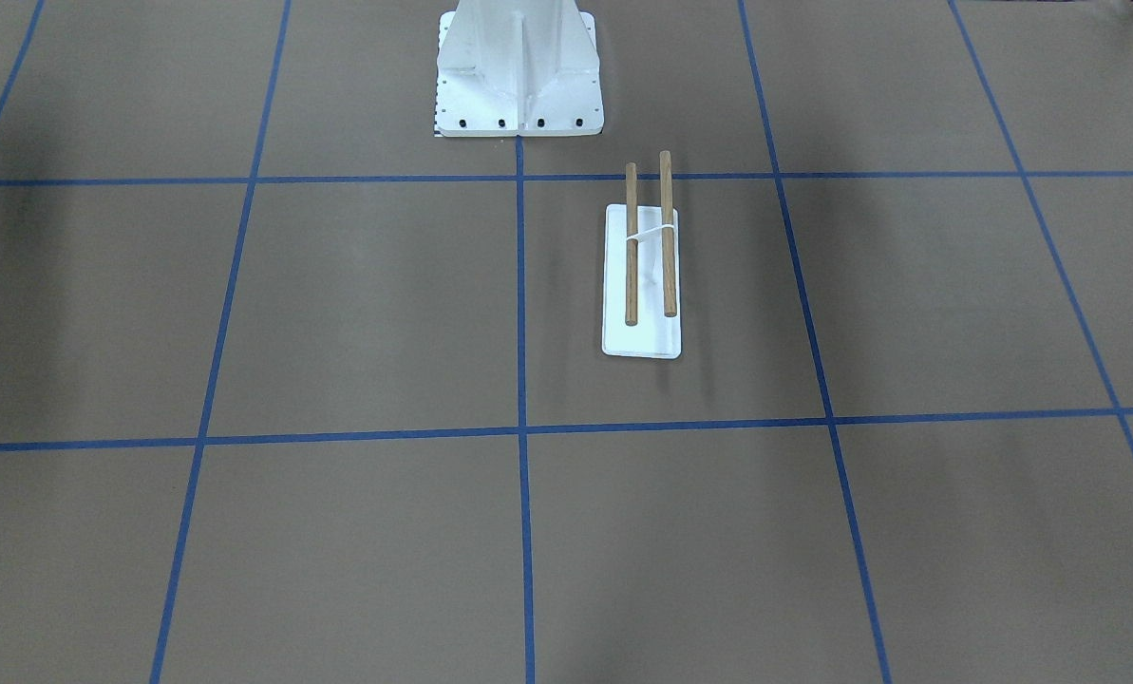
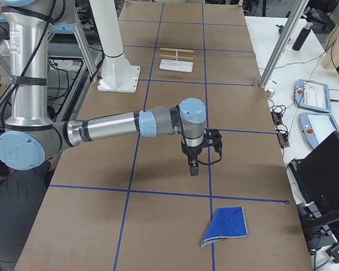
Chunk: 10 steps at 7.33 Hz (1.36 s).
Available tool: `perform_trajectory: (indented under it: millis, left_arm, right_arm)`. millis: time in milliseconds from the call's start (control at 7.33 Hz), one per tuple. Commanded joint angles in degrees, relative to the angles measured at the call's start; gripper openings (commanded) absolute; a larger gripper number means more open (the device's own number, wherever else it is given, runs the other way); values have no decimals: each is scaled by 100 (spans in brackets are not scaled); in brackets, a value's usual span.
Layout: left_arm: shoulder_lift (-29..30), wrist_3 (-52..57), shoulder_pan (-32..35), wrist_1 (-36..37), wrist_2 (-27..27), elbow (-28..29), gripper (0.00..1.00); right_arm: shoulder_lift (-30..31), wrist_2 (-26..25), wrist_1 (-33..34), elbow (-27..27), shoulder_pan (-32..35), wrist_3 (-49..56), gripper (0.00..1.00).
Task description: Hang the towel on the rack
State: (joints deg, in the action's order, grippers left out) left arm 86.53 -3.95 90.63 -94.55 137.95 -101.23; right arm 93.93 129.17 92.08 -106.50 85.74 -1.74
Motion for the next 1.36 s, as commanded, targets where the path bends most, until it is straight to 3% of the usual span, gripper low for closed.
perform_trajectory:
  millis: [0,136,273,409,545,682,1091,1227]
  left_arm:
    - [101,-10,-10,-376,-31,33,98]
    - [92,-27,-19,-962,-14,112,98]
    - [23,-45,-19,-1325,-5,139,98]
    - [5,-45,-19,-1337,-5,165,98]
    - [-4,-45,-19,-1337,4,165,98]
    - [-4,-45,-19,-1337,4,165,98]
    - [-4,-45,-19,-1337,4,209,98]
    - [-4,-45,-28,-1337,4,209,98]
  right_arm:
    - [-33,-49,-488,111,-406,-107,100]
    - [-50,-128,-742,530,-504,-82,100]
    - [-50,-311,-1589,1213,-531,-55,100]
    - [-285,-626,-2406,2011,-662,-55,100]
    - [-679,-1073,-2684,2681,-785,-3,100]
    - [-1040,-1748,-2730,3061,-987,120,100]
    - [-2271,-1824,-2713,4625,-1024,619,100]
    - [-2274,-1938,-2713,4725,-1033,805,100]
